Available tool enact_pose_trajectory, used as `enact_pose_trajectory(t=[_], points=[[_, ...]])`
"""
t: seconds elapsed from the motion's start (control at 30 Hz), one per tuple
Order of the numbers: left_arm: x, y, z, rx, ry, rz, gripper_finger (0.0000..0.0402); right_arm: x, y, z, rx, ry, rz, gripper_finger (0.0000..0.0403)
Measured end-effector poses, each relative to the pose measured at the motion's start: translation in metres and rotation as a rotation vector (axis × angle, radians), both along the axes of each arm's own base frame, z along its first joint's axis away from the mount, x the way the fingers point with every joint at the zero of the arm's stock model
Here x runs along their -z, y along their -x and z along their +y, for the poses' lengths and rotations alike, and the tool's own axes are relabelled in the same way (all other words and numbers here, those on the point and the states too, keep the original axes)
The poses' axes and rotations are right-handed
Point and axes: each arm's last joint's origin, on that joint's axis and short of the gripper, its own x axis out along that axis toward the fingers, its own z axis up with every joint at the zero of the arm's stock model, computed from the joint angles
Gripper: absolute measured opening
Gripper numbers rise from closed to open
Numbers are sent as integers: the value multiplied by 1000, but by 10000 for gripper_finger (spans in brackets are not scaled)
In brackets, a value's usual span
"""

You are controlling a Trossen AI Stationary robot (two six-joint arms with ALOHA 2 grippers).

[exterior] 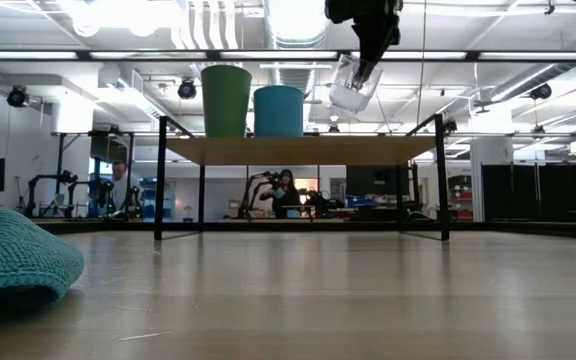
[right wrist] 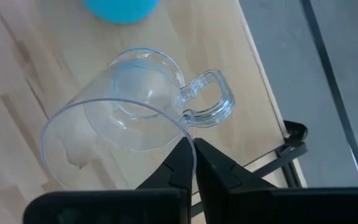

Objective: Stack small to large cups/mugs on shelf
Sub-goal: Put the transparent cup on the shelf

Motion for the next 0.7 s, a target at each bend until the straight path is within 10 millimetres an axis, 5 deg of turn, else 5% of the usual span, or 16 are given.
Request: enact_pose_trajectory(t=[0.7], points=[[2,-5,0,5,-3,14,84,7,0,-15,0,-69,6,9]])
